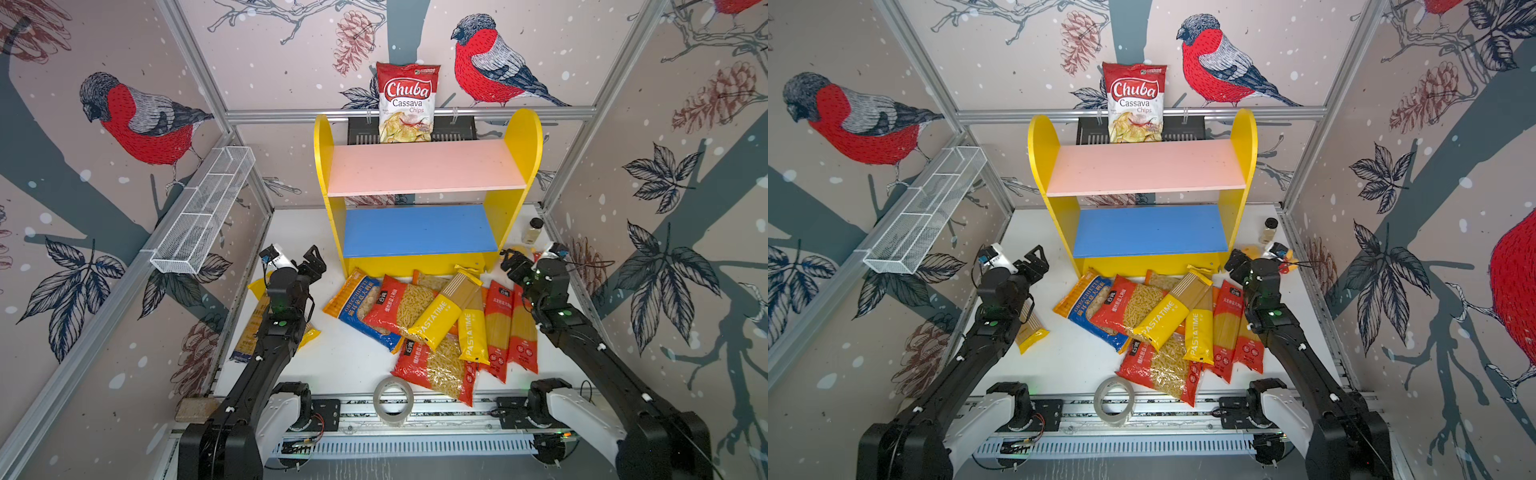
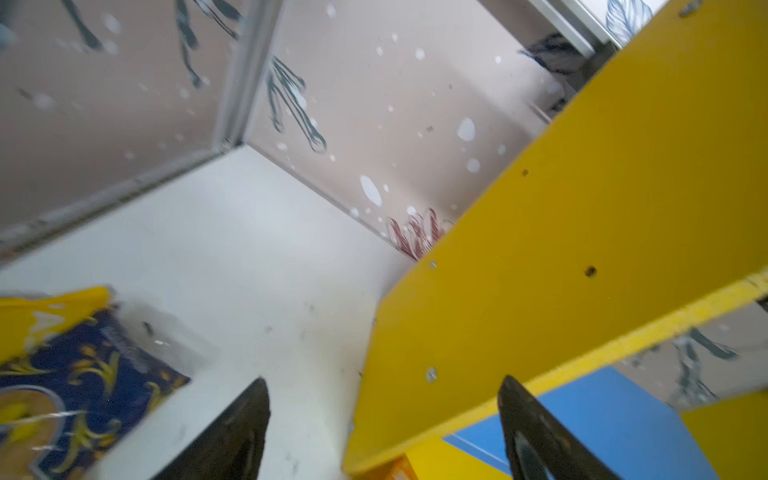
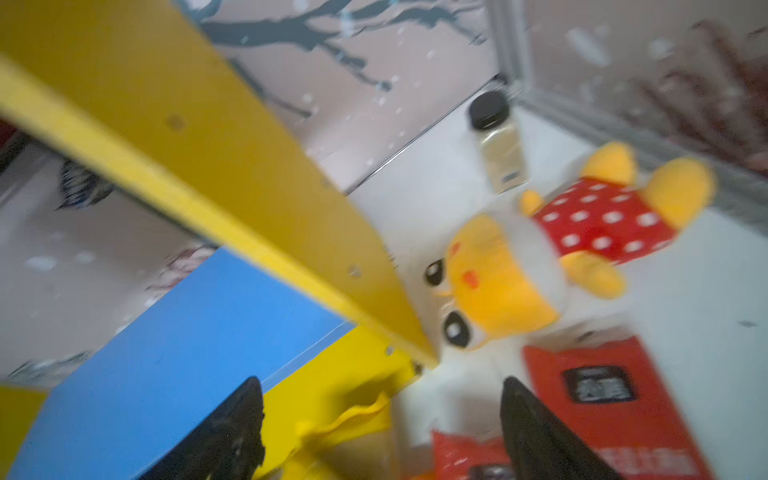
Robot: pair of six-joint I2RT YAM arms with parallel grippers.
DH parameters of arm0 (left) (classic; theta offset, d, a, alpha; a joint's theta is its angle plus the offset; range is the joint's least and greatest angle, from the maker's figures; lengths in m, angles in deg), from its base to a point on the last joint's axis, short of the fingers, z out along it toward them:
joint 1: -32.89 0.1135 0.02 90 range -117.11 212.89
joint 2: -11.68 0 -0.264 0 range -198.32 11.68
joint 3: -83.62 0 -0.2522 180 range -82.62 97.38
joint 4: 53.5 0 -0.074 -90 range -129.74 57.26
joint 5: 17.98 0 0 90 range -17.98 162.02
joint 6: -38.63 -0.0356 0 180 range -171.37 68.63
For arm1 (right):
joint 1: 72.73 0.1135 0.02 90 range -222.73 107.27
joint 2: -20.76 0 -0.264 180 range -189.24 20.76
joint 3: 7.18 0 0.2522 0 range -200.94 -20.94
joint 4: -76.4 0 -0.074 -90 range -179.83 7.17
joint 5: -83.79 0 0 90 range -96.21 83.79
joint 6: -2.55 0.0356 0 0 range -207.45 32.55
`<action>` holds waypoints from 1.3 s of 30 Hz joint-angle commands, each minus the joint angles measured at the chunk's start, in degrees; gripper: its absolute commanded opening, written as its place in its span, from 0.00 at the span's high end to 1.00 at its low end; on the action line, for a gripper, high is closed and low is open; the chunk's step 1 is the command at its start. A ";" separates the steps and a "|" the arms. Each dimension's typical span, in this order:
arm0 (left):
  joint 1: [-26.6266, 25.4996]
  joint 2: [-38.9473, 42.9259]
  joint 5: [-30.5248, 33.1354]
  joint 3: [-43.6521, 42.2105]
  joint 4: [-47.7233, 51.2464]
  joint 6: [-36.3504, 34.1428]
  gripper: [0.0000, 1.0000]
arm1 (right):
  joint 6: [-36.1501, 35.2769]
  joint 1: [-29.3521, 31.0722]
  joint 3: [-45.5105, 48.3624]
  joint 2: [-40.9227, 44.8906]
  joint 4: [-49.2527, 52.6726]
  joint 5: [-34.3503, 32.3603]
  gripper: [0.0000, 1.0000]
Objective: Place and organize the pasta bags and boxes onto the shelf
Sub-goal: 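Reach both grippers down to the tan-and-yellow spaghetti package among the bags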
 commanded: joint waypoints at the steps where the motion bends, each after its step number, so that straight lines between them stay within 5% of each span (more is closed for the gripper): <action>1: -5.71 -1.50 -7.27 3.85 5.45 -0.28 0.19 | 6.31 8.59 -0.49 0.31 6.03 2.61 0.12; 7: -26.82 -2.69 8.53 7.98 11.67 -4.57 0.15 | 14.00 22.16 1.05 0.65 8.24 0.36 0.12; 15: -42.97 -12.29 11.33 8.84 4.08 -2.31 0.12 | 17.56 23.56 3.22 0.55 12.06 11.48 0.16; 26: -44.02 -21.24 -1.82 11.46 0.88 0.11 0.18 | 24.69 18.96 9.91 0.17 3.98 25.31 0.25; 35: -44.59 -29.32 -10.53 11.01 -2.76 3.04 0.39 | 28.06 20.89 13.41 -4.46 -6.22 27.16 0.20; 39: -44.64 -32.05 -12.62 10.96 -5.02 3.71 0.53 | 28.47 20.98 14.71 -5.65 -12.70 27.61 0.28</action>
